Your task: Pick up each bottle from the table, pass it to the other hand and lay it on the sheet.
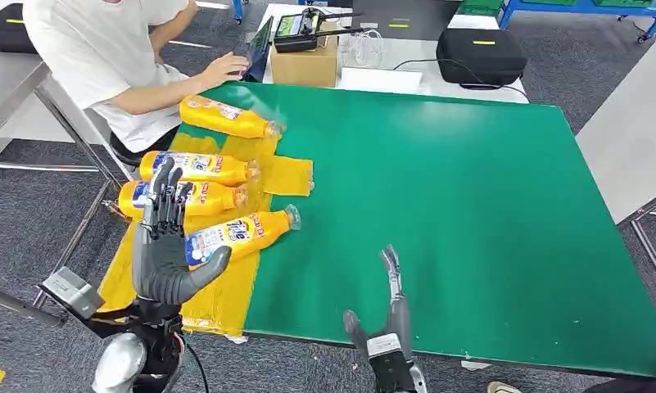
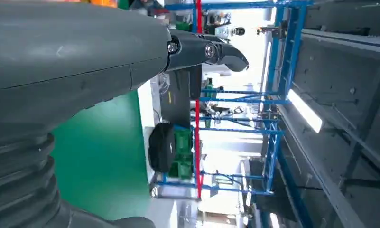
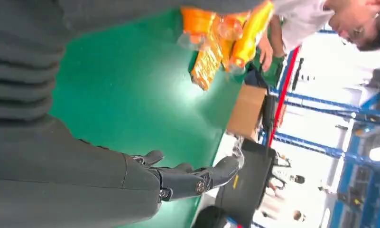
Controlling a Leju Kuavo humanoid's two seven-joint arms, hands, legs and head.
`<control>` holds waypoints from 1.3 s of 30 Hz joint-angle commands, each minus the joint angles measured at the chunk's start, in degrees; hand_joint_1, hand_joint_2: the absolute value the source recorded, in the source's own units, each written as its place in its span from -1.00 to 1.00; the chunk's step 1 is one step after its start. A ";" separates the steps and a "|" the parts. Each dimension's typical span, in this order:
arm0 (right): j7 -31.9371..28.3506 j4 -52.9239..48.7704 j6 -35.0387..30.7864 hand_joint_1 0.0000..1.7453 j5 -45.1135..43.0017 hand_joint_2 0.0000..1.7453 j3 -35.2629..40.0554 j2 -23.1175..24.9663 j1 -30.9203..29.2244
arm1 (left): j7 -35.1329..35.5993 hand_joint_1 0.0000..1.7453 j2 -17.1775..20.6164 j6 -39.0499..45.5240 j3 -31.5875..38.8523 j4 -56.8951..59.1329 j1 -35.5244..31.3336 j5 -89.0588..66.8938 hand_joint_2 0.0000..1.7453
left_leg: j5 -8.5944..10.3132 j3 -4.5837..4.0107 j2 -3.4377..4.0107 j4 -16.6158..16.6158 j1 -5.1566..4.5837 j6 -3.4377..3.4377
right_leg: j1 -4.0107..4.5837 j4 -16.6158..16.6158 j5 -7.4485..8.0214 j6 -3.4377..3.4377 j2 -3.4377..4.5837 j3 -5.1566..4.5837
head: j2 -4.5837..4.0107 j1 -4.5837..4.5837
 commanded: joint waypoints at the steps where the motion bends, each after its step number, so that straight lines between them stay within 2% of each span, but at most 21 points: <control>1: -0.44 -3.44 -6.48 -1.00 -0.91 1.00 3.60 -3.21 -0.64 | 1.78 -1.00 -3.54 -3.81 -0.92 6.37 1.14 10.91 1.00 | 0.00 0.09 -0.05 -0.10 -0.02 0.12 | 0.02 -0.11 0.00 -0.15 -0.03 0.11 | 0.00 -0.02; 6: -0.44 -3.21 -6.57 -1.00 -4.20 1.00 3.73 -3.10 -1.39 | 1.45 -1.00 -4.63 -4.41 -0.62 5.94 1.21 13.96 1.00 | 0.02 0.14 -0.07 -0.16 0.02 0.16 | 0.07 -0.18 0.02 -0.26 -0.03 0.17 | 0.00 -0.02; 39: -0.44 -3.21 -6.57 -1.00 -4.20 1.00 3.73 -3.10 -1.39 | 1.45 -1.00 -4.63 -4.41 -0.62 5.94 1.21 13.96 1.00 | 0.01 0.07 -0.05 -0.10 -0.01 0.12 | 0.03 -0.10 0.00 -0.19 -0.02 0.09 | 0.00 0.00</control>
